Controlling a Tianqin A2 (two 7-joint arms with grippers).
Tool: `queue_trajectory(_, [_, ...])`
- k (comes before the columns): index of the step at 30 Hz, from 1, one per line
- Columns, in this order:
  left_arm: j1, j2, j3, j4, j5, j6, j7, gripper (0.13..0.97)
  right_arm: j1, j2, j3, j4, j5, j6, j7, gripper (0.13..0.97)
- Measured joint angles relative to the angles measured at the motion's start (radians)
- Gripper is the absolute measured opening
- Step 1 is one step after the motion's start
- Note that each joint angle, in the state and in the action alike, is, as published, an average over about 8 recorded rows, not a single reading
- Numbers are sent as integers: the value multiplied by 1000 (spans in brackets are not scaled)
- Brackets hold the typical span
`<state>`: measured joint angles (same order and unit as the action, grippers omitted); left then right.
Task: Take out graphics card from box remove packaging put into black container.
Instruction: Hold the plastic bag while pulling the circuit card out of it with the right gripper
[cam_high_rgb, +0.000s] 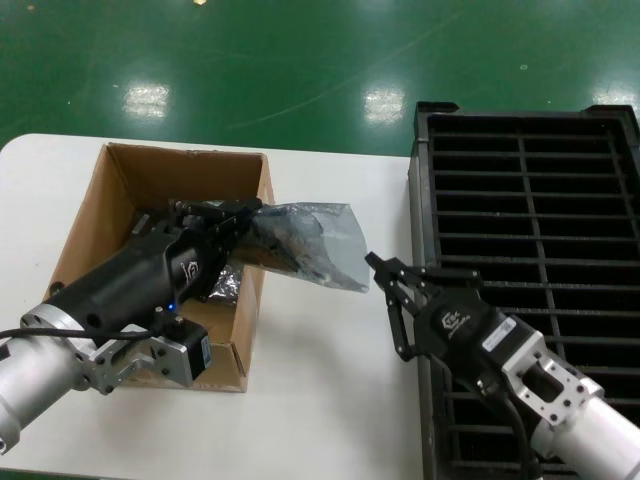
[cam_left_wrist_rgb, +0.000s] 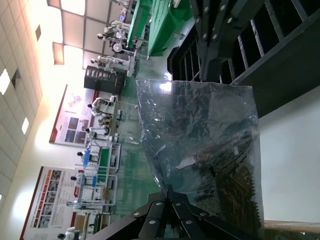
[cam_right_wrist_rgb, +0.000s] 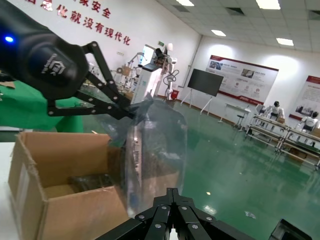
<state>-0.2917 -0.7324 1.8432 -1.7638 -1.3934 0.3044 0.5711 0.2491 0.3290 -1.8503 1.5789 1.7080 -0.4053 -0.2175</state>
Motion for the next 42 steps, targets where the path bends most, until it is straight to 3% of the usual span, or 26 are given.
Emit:
queue_trajectory(18, [0,0,0,0,0,0,0,140,140,2,-71,-91,-37,-31,129,135])
queue_trajectory(34, [0,0,0,0,0,0,0,140,325,7,-142,-242,-64,-160,223,134])
queue_trajectory(42, [0,0,0,0,0,0,0,140,413,15,-189,-299,-130,-213,341,134])
